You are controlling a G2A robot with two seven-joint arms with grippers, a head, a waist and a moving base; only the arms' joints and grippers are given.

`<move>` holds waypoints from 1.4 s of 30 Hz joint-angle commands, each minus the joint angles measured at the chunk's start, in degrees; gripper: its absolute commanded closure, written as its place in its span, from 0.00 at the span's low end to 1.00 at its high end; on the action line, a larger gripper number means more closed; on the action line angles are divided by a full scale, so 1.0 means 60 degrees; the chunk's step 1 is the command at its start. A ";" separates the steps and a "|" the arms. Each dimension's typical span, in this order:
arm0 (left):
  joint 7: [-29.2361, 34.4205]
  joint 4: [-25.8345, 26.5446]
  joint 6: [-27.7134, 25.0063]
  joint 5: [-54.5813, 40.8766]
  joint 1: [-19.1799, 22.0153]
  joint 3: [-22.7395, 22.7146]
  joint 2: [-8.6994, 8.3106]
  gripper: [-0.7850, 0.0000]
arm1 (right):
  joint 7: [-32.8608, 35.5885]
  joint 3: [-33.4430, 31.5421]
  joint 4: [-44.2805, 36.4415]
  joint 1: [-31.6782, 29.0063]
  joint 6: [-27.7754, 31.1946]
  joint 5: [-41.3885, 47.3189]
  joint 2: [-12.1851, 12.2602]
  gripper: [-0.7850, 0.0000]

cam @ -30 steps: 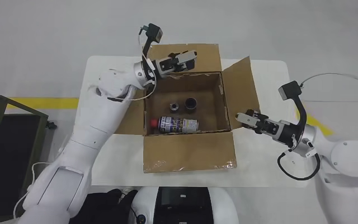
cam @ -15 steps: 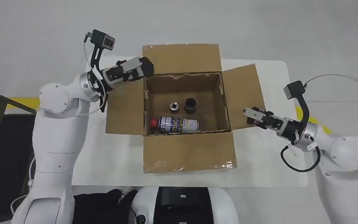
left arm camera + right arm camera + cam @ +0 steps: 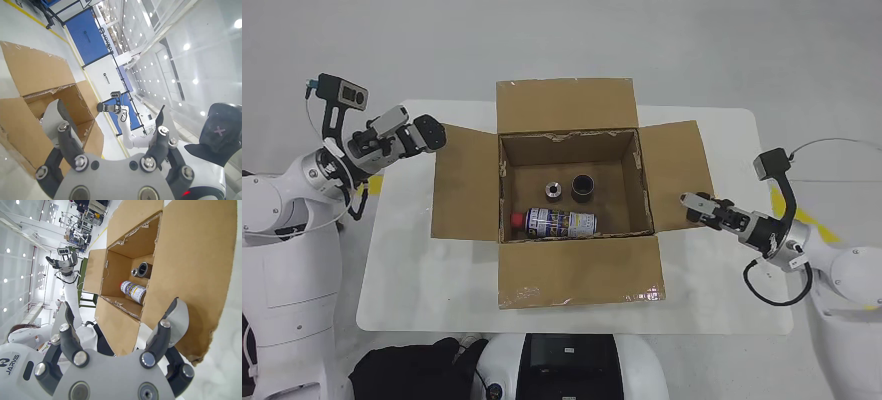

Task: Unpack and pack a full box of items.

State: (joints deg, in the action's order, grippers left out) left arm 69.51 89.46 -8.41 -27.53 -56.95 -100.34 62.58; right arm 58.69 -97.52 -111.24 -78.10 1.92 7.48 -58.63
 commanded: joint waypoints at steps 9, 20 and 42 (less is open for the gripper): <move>0.0002 -0.0005 -0.0009 0.0004 0.0012 0.0013 0.0002 0.00 | -0.0158 0.0341 0.0286 0.0539 -0.0174 -0.0644 0.0089 0.00; 0.0002 -0.0005 -0.0009 0.0004 0.0012 0.0013 0.0002 0.00 | -0.0504 0.0948 0.1706 0.0877 0.0069 -0.0726 0.0104 0.00; 0.0002 -0.0005 -0.0009 0.0004 0.0012 0.0013 0.0002 0.00 | -0.0292 0.2959 0.2685 0.2038 0.0220 0.0350 -0.0067 0.00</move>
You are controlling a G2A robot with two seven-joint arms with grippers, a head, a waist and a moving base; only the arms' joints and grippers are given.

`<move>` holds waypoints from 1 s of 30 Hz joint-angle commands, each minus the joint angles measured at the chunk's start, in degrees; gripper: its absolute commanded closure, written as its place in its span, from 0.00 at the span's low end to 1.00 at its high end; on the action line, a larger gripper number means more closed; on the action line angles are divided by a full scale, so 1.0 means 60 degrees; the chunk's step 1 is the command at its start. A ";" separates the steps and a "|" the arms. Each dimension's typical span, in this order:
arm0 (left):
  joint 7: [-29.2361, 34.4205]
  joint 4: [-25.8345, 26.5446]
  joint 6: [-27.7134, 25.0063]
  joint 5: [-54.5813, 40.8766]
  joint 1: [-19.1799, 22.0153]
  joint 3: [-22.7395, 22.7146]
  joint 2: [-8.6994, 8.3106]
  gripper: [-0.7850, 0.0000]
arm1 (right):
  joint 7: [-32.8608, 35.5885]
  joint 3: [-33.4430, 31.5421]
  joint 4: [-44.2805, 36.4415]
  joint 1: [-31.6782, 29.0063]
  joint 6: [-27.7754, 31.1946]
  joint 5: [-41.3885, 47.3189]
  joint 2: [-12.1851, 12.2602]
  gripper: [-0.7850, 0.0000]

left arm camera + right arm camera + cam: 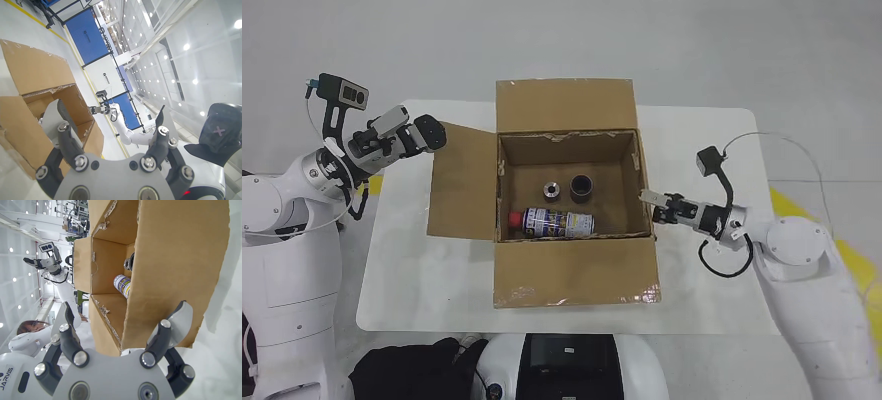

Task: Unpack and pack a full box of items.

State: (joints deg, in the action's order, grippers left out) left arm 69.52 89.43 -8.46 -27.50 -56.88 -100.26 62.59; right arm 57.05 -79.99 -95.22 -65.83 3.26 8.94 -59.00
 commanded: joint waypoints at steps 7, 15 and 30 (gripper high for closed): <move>0.0000 0.0000 0.0000 0.0000 0.0000 0.0000 0.0000 0.00 | -0.0202 -0.0305 -0.0069 -0.0029 0.0057 -0.0099 0.0071 0.00; 0.0000 0.0000 0.0000 0.0000 0.0000 0.0000 0.0000 0.00 | -0.0037 -0.1220 -0.1762 0.0309 -0.0109 -0.1582 0.0308 0.00; 0.0000 0.0000 0.0000 0.0000 0.0000 0.0000 0.0000 0.00 | 0.0131 0.3064 -0.0438 0.4158 0.0743 -0.2549 -0.0252 0.00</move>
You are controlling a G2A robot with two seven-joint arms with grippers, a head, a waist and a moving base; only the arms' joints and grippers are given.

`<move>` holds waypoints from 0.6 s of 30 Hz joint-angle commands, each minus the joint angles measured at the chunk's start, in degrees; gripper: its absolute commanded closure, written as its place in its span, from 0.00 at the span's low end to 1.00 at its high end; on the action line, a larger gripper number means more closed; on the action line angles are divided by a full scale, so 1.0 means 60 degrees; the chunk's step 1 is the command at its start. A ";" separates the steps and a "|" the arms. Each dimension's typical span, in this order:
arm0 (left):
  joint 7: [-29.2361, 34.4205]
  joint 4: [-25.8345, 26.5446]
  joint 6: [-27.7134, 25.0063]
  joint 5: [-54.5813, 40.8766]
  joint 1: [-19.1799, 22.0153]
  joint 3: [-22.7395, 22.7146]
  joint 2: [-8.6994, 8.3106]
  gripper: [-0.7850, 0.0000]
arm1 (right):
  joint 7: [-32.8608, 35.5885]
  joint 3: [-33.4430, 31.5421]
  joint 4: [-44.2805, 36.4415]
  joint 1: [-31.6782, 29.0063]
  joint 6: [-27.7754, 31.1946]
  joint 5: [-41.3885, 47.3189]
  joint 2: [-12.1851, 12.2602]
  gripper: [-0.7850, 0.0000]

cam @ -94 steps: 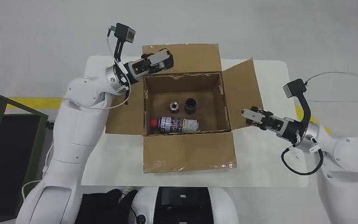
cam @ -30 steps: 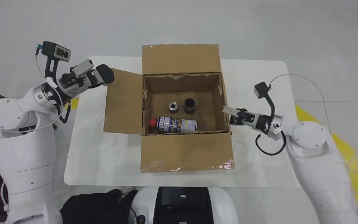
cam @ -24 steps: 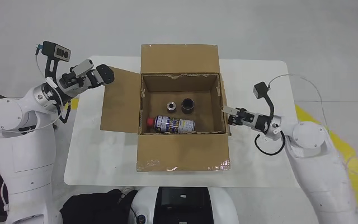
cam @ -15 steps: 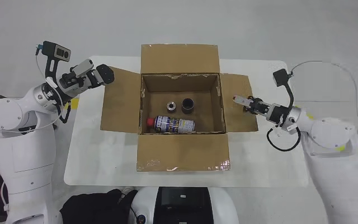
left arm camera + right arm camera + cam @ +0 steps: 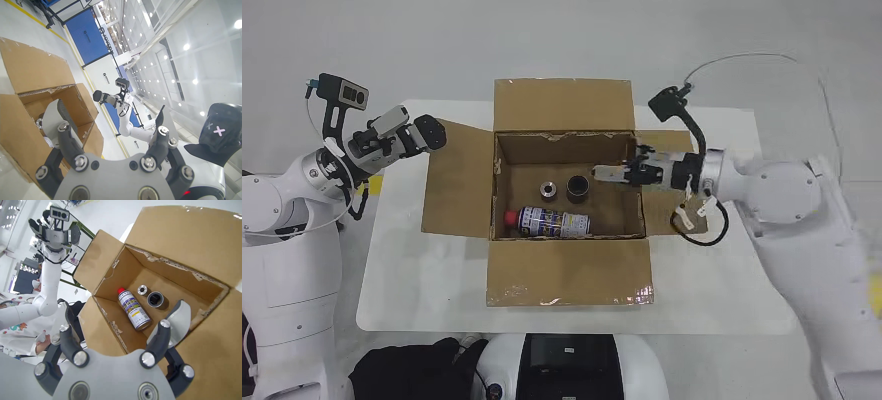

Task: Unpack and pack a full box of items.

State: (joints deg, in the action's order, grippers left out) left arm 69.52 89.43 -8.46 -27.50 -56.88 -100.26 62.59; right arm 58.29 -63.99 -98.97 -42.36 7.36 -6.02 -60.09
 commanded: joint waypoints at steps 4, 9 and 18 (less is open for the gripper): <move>0.0000 0.0000 0.0000 0.0000 0.0000 0.0000 0.0000 0.00 | -0.0186 0.1223 0.0413 0.0787 0.0103 -0.0746 -0.0240 0.00; 0.0000 0.0000 0.0000 0.0000 0.0000 0.0000 0.0000 0.00 | -0.0011 0.1829 0.0290 0.1109 -0.0105 -0.1883 -0.0328 0.00; 0.0000 0.0000 0.0000 0.0000 0.0000 0.0000 0.0000 0.00 | -0.0011 0.1829 0.0290 0.1109 -0.0105 -0.1883 -0.0328 0.00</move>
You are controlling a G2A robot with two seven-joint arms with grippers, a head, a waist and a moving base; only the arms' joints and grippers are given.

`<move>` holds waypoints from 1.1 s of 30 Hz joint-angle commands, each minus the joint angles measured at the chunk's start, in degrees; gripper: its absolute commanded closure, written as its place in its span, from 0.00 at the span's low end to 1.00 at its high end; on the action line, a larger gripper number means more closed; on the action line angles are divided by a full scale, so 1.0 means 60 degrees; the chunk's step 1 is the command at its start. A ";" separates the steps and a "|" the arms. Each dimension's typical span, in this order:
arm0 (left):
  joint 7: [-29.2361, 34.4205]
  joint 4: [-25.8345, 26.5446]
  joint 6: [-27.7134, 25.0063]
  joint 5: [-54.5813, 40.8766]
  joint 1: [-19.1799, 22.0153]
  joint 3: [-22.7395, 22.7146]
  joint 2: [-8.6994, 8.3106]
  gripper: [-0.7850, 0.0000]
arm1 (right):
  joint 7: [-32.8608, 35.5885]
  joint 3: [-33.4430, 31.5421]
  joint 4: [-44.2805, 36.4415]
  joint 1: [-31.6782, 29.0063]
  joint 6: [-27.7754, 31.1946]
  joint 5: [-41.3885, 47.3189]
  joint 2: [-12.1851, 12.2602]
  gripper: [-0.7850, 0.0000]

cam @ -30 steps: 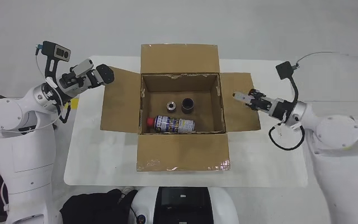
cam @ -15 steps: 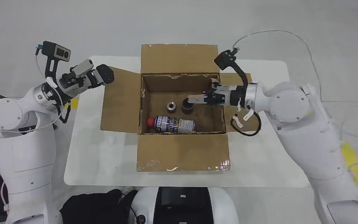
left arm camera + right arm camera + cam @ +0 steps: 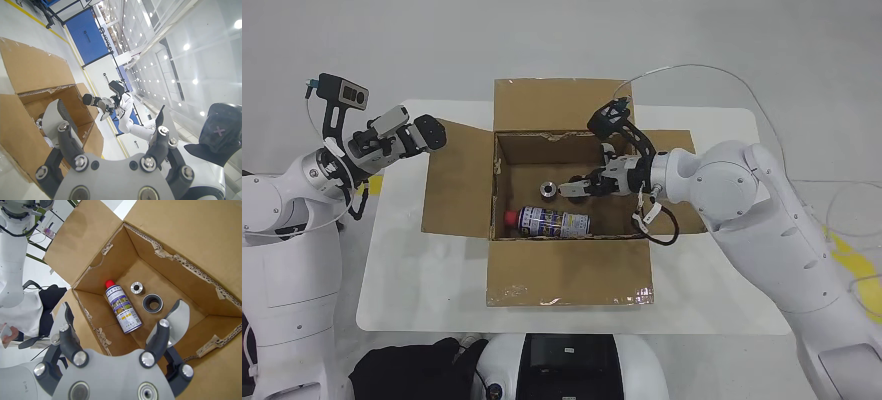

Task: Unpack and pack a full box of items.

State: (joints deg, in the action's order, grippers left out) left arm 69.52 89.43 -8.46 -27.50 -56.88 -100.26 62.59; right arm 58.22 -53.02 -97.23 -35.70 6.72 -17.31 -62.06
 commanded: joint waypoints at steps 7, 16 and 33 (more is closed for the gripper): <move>0.0000 0.0000 0.0000 0.0000 0.0000 0.0000 0.0000 0.00 | 0.0000 0.0000 0.0000 0.0000 0.0000 -0.0001 0.0000 0.00; 0.0000 0.0000 0.0000 0.0000 0.0000 0.0000 0.0000 0.00 | 0.0000 0.0000 0.0000 0.0000 0.0000 -0.0001 0.0000 0.00; 0.0000 0.0000 0.0000 0.0000 0.0000 0.0000 0.0000 0.00 | 0.0039 0.1679 0.0802 0.0736 0.0840 -0.3068 -0.0370 0.00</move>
State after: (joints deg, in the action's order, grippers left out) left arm 69.52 89.43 -8.46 -27.50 -56.88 -100.26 62.59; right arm 58.38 -43.71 -93.01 -31.84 11.68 -34.62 -64.02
